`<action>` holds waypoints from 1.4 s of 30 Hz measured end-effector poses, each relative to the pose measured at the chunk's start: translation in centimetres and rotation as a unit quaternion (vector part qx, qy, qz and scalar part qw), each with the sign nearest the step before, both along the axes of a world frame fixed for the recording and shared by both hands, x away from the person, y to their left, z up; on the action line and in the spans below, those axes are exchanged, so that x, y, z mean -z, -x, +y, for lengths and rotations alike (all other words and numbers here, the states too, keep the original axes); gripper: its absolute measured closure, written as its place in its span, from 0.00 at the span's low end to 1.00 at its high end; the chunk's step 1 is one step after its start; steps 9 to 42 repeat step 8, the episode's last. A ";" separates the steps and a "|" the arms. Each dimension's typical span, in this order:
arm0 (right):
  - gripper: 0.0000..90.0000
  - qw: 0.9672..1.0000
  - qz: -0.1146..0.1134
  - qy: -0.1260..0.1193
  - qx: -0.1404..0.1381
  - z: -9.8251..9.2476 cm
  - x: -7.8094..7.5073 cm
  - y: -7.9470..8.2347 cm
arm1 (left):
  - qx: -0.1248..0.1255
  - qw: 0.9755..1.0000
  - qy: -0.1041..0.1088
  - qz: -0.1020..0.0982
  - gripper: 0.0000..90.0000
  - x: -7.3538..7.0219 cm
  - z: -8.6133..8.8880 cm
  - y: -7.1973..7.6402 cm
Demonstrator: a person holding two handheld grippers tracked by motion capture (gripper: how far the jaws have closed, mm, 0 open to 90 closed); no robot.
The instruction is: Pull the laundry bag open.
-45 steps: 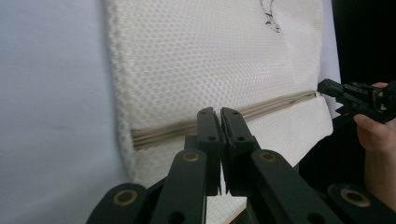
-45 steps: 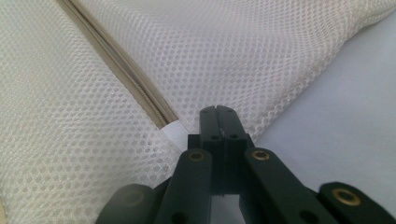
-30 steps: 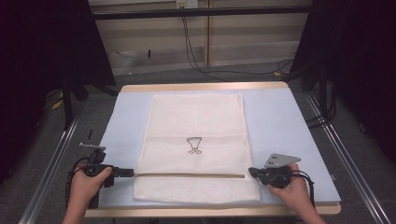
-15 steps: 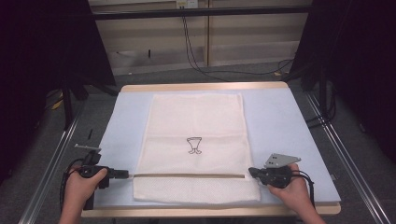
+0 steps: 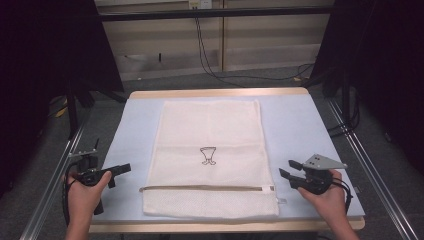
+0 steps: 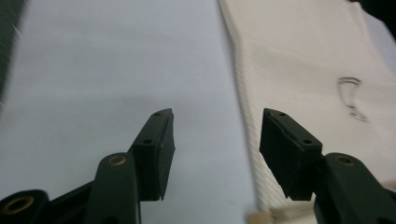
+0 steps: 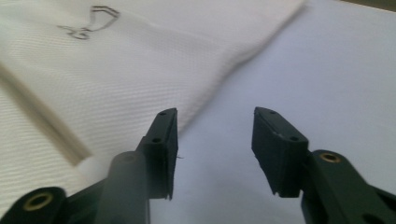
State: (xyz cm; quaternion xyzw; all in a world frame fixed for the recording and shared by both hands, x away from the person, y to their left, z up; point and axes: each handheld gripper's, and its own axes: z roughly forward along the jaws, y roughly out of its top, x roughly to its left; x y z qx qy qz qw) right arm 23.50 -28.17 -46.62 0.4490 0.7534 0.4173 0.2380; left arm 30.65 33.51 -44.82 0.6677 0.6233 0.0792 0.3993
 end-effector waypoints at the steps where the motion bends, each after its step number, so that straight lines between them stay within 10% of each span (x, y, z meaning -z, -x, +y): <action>1: 0.46 1.000 0.003 0.000 0.009 -0.4 0.1 -0.1 | 0.000 1.000 -0.017 -0.006 0.46 0.1 0.0 -0.2; 8: 0.29 0.998 0.029 0.017 0.055 -2.6 1.0 -1.6 | -0.007 0.996 -0.083 -0.014 0.32 1.4 -0.5 -1.3; 42: 0.29 0.998 0.029 0.017 0.055 -2.6 1.0 -1.6 | -0.007 0.996 -0.083 -0.014 0.32 1.4 -0.5 -1.3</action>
